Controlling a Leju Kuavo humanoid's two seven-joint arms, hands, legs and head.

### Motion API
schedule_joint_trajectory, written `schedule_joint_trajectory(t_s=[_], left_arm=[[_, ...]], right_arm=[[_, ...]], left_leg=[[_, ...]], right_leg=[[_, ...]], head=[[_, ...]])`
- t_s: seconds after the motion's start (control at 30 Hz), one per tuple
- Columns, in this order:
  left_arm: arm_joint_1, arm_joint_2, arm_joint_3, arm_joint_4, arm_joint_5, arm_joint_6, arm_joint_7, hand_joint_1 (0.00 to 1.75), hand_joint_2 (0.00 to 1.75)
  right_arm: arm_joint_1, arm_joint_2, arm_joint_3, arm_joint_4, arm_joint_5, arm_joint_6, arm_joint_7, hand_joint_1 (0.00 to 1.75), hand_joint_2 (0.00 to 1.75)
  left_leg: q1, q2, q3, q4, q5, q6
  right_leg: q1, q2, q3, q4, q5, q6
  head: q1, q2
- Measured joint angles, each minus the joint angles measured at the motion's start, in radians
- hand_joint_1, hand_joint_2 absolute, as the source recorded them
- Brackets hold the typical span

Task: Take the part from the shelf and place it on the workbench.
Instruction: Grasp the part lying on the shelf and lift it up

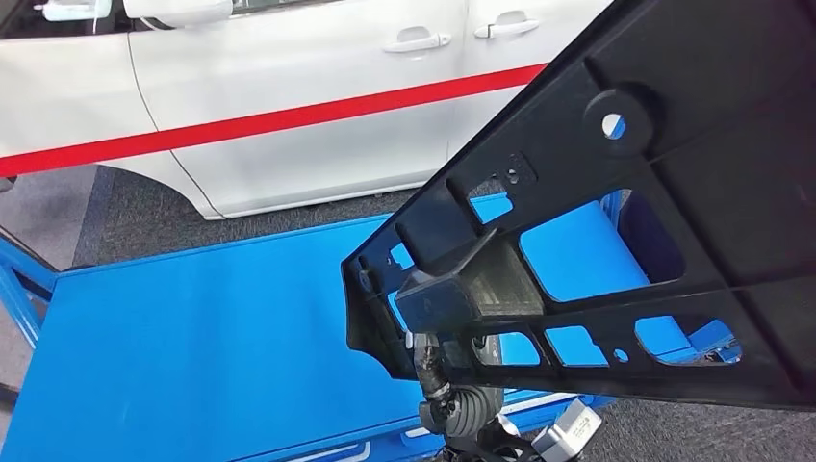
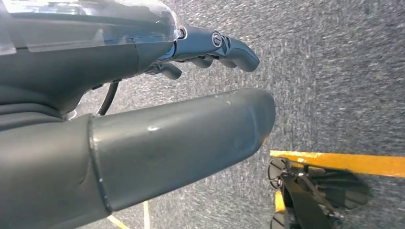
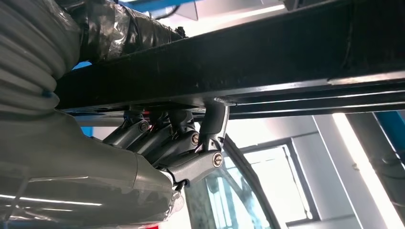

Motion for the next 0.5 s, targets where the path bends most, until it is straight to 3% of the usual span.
schedule_joint_trajectory(t_s=[0.1,0.13,0.2,0.27,0.3,0.33,0.37,0.43,0.5], left_arm=[[-0.001,-0.001,0.010,0.000,-0.001,0.000,0.000,0.00,0.00],[0.000,-0.002,0.013,0.000,-0.002,0.000,0.000,0.00,0.00],[-0.001,-0.004,0.018,0.000,-0.002,0.000,0.000,0.00,0.00],[-0.002,-0.004,0.020,0.000,-0.005,0.000,0.003,0.00,0.00],[-0.002,-0.004,0.020,0.000,-0.007,0.000,0.005,0.00,0.00],[-0.002,-0.004,0.021,0.000,-0.009,0.000,0.007,0.00,0.00],[-0.002,-0.005,0.023,0.000,-0.011,0.000,0.008,0.00,0.00],[-0.002,-0.006,0.025,0.000,-0.016,0.000,0.010,0.00,0.00],[-0.002,-0.006,0.027,0.000,-0.020,0.000,0.014,0.00,0.00]], right_arm=[[0.014,0.009,-0.021,0.014,-0.002,0.015,-0.003,1.75,1.75],[0.017,0.011,-0.026,0.017,-0.002,0.016,-0.003,1.75,1.75],[0.022,0.014,-0.035,0.021,-0.003,0.020,-0.004,1.75,1.75],[0.029,0.014,-0.043,0.028,-0.002,0.028,-0.004,1.75,1.75],[0.033,0.014,-0.047,0.031,0.001,0.036,-0.004,1.75,1.75],[0.037,0.014,-0.051,0.034,0.006,0.047,-0.007,1.75,1.75],[0.041,0.016,-0.054,0.037,0.013,0.061,-0.013,1.75,1.75],[0.049,0.021,-0.064,0.042,0.032,0.094,-0.036,1.75,1.75],[0.058,0.028,-0.074,0.046,0.053,0.119,-0.055,1.75,1.75]], left_leg=[[0.000,0.000,0.003,-0.013,0.006,0.012],[0.003,0.002,0.005,-0.019,0.011,0.018],[0.007,0.005,0.006,-0.027,0.017,0.028],[0.007,0.006,0.003,-0.025,0.020,0.032],[0.007,0.006,0.002,-0.023,0.021,0.032],[0.007,0.006,0.001,-0.020,0.021,0.032],[0.008,0.006,-0.001,-0.017,0.020,0.031],[0.007,0.004,-0.004,-0.007,0.016,0.024],[0.005,0.003,-0.009,0.001,0.014,0.013]], right_leg=[[-0.001,0.001,-0.001,0.001,0.000,0.014],[-0.001,0.001,-0.006,0.014,-0.012,0.019],[-0.005,0.001,-0.043,0.100,-0.067,0.028],[-0.010,0.001,-0.101,0.227,-0.127,0.035],[-0.013,0.001,-0.117,0.264,-0.136,0.038],[-0.016,0.000,-0.116,0.265,-0.126,0.041],[-0.019,0.000,-0.095,0.226,-0.098,0.043],[-0.022,0.000,-0.026,0.093,-0.037,0.042],[-0.018,0.002,0.010,0.015,-0.014,0.036]], head=[[0.000,0.000],[0.001,0.000],[0.001,0.000],[0.001,0.000],[0.001,0.000],[0.001,0.000],[0.001,0.000],[0.002,0.000],[0.001,0.000]])
